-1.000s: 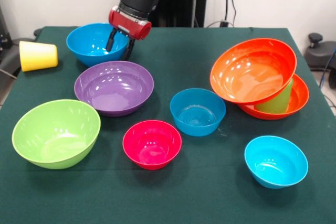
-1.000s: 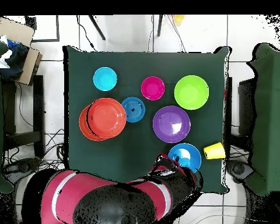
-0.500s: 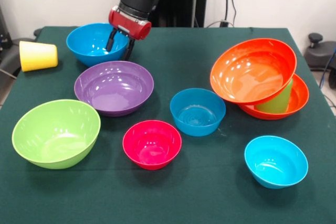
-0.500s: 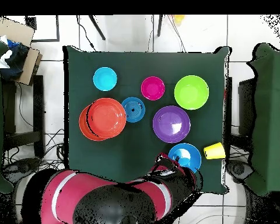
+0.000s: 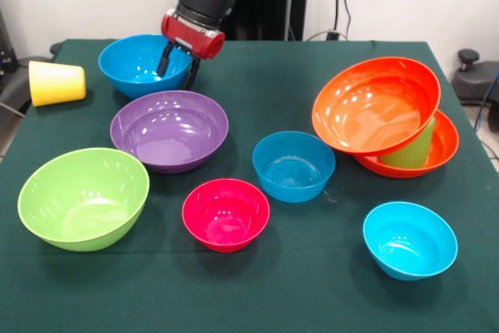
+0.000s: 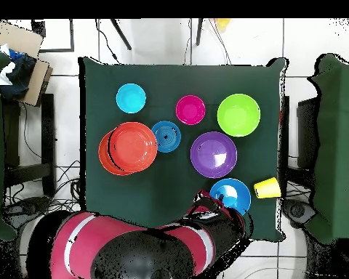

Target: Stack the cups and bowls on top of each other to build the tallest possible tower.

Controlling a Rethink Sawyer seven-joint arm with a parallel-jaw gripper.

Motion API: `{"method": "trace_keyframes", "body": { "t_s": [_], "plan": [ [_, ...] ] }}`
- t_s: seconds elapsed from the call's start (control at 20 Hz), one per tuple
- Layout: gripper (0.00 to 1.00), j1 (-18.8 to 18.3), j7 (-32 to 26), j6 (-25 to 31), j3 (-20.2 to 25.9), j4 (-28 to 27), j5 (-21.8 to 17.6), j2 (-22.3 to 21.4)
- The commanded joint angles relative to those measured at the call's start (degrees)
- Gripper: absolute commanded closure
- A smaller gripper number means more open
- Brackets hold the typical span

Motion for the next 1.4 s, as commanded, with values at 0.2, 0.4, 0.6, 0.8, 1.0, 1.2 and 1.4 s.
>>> {"method": "trace_keyframes", "body": {
  "t_s": [0.2, 0.4, 0.6, 0.8, 1.0, 1.2, 1.4],
  "plan": [
    [0.0, -0.6, -0.9, 3.2, 7.9, -6.4, -1.7, -1.0],
    [0.0, -0.3, -0.9, 2.9, 7.6, -6.1, -1.6, -1.1],
    [0.0, -0.6, -1.0, 3.0, 7.8, -6.1, -2.0, -1.3],
    [0.0, -0.9, -1.2, 3.3, 8.2, -6.2, -2.4, -1.5],
    [0.0, -1.1, -1.1, 3.4, 8.4, -6.1, -2.6, -1.7],
    [0.0, -0.9, -1.1, 3.6, 8.3, -6.1, -2.4, -1.7],
    [0.0, -0.9, -1.1, 3.7, 8.3, -6.1, -2.4, -1.7]
  ]
}}
